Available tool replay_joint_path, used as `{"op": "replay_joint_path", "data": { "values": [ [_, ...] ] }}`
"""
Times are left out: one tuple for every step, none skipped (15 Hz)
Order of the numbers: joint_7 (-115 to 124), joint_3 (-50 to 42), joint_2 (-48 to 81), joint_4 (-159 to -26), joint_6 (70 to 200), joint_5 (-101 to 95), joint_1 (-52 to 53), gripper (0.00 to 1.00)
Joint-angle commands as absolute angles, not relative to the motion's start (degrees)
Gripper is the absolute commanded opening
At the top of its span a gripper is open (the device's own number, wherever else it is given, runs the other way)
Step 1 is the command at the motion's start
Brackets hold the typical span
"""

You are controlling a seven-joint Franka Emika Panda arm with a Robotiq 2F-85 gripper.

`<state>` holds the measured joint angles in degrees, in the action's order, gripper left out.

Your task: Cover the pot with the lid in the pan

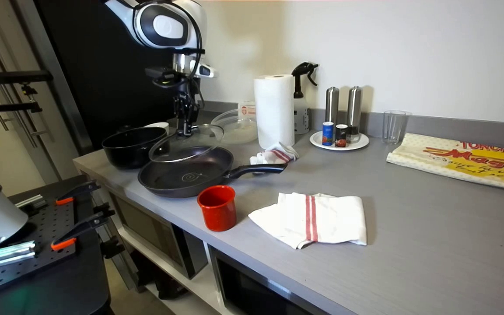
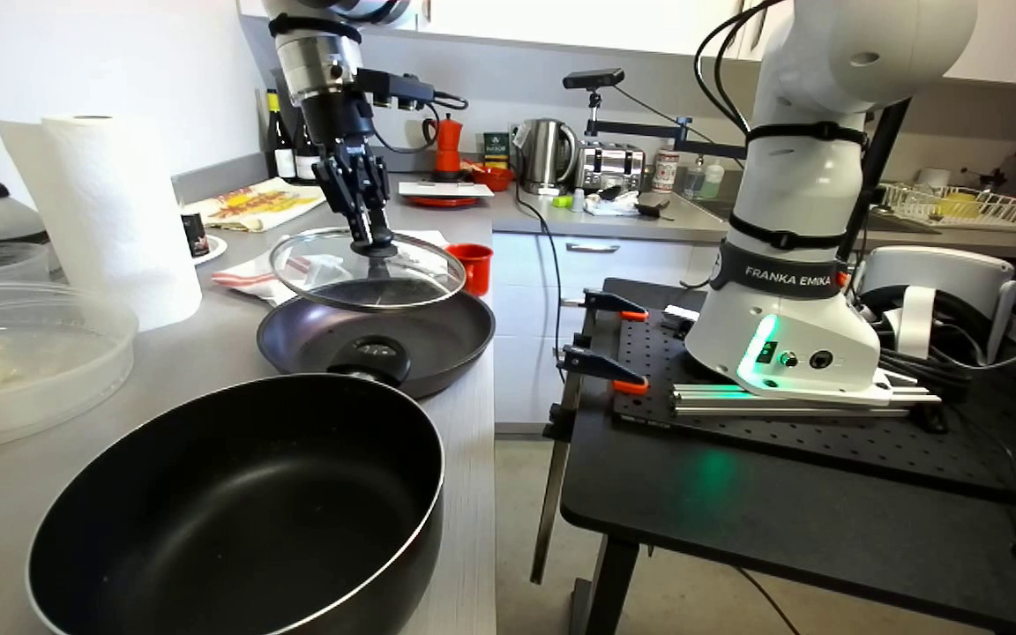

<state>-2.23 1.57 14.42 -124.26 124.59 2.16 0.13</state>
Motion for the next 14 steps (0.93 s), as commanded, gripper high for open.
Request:
{"op": "replay_joint_path", "data": {
  "values": [
    [-1.4,0.9,8.1,-126.9,123.2,2.0,-0.1,0.25],
    [-1.3,0.8,6.7,-127.5,123.4,1.8,-0.1,0.25],
    [-1.2,0.7,5.1,-128.0,123.3,1.3,0.0,0.25],
    [-1.2,0.6,3.8,-128.4,123.1,1.1,0.0,0.25],
    [-1.1,0.7,2.4,-128.7,122.6,0.5,0.2,0.25],
    [-1.3,0.9,1.2,-128.7,121.7,0.1,0.4,0.25],
    [-0.8,1.1,0.1,-128.8,121.4,-0.6,0.7,0.25],
    [-0.8,1.4,-0.9,-128.8,120.5,-1.2,1.0,0.25],
    [-0.6,1.8,-1.6,-128.5,119.3,-1.9,1.4,0.25],
    [-0.6,2.1,-2.2,-128.2,118.4,-2.4,1.7,0.25],
    [-0.5,2.6,-2.6,-127.8,117.2,-3.1,2.2,0.25],
    [-0.6,3.1,-2.9,-127.4,116.1,-3.4,2.6,0.25],
    [-0.5,3.6,-3.1,-127.0,115.0,-3.9,3.2,0.25],
    [-0.6,4.2,-3.3,-126.7,113.9,-4.2,3.7,0.25]
  ]
}}
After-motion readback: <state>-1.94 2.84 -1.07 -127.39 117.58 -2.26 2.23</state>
